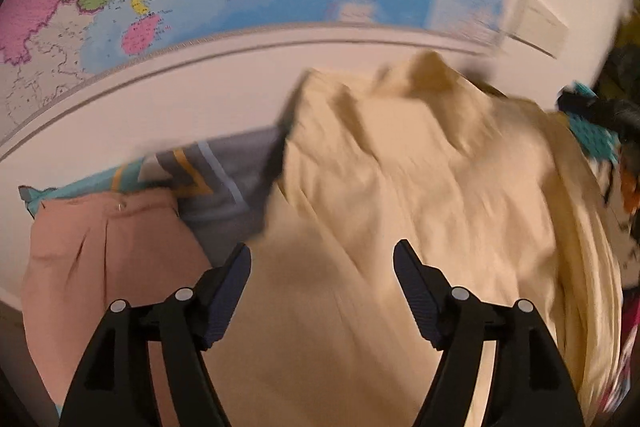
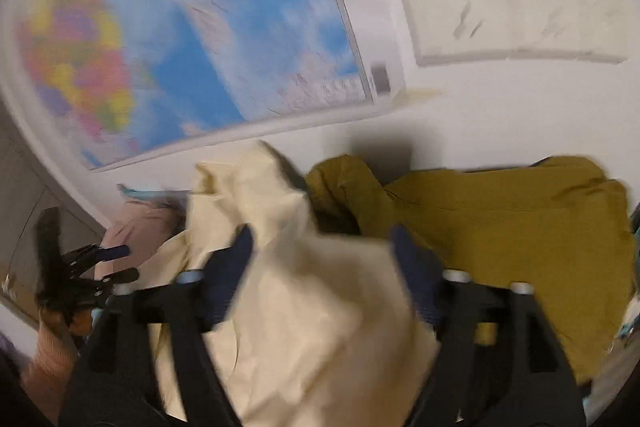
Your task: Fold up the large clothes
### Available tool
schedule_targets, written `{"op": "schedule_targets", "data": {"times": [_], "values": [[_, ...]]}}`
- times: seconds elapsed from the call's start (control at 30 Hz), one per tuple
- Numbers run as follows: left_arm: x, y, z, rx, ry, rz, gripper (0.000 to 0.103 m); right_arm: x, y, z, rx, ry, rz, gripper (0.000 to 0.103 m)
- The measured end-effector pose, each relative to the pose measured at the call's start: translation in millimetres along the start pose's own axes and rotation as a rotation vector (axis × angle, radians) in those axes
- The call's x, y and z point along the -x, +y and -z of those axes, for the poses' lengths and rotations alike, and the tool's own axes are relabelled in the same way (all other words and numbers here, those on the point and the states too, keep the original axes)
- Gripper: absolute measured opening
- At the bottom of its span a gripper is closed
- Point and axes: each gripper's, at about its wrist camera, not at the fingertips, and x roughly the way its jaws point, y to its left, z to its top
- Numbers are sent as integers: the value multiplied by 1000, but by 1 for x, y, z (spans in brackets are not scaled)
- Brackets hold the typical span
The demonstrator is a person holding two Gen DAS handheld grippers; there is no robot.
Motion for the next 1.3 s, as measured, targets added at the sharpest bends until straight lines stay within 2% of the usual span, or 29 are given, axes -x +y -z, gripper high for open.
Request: {"op": "schedule_targets", "data": {"times": [0.03, 0.07, 0.1, 0.23, 0.3, 0.37, 0.43, 0.53, 0.6, 0.63, 0.67, 0.7, 0.73, 0.77, 0.8, 0.87, 0.9, 0.97, 1.03, 1.07, 1.13, 1.2, 1.23, 1.3], "values": [[8, -6, 13, -22, -3, 12, 76, 23, 3, 17, 25, -9, -18, 88], [16, -12, 25, -35, -8, 26, 77, 28, 0, 20, 39, -6, -15, 88], [21, -15, 35, -47, -7, 32, 77, 48, 3, 44, 60, 8, -8, 88], [47, -42, 80, -81, -3, 96, 78, 79, 20, 118, 89, 108, -8, 91], [59, -55, 100, -104, 0, 108, 80, 97, 28, 152, 92, 169, -67, 91], [70, -68, 122, -131, -6, 117, 87, 101, 43, 184, 96, 222, -113, 92], [76, -80, 140, -145, 19, 154, 88, 96, 56, 208, 102, 273, -152, 95], [77, -101, 168, -186, 60, 140, 91, 83, 74, 233, 156, 330, -122, 95], [73, -114, 184, -229, 87, 116, 91, 79, 75, 239, 168, 324, -117, 71], [69, -121, 192, -252, 85, 85, 89, 77, 73, 237, 176, 317, -106, 38], [64, -124, 198, -274, 77, 18, 73, 78, 68, 232, 157, 304, -130, 8], [60, -123, 201, -285, 84, -27, 47, 83, 61, 224, 126, 279, -151, 5], [58, -118, 202, -270, 99, -16, 36, 92, 55, 214, 120, 243, -131, 5], [61, -107, 199, -221, 103, 25, 15, 105, 52, 209, 127, 213, -124, 4], [65, -97, 195, -187, 101, 34, 4, 115, 49, 201, 137, 184, -112, 4], [88, -66, 178, -95, 37, 44, 4, 152, 38, 174, 174, 82, -10, 4], [100, -52, 170, -61, 6, 24, 3, 162, 33, 166, 186, 54, 15, 4], [122, -27, 159, -2, -50, -9, 3, 194, 14, 141, 196, -22, 138, 4], [152, 0, 148, 36, -123, -123, 3, 211, -8, 124, 204, -55, 243, 4], [167, 19, 142, 55, -163, -218, 3, 216, -22, 118, 186, -57, 268, 4], [177, 51, 136, 111, -172, -304, 3, 219, -53, 111, 150, -52, 348, 5], [172, 74, 134, 117, -141, -380, 6, 209, -82, 113, 99, -10, 364, 5], [161, 84, 136, 117, -103, -466, 9, 199, -96, 118, 74, 12, 381, 5], [134, 95, 142, 107, -9, -677, 38, 178, -114, 132, 35, 64, 385, 6]]}}
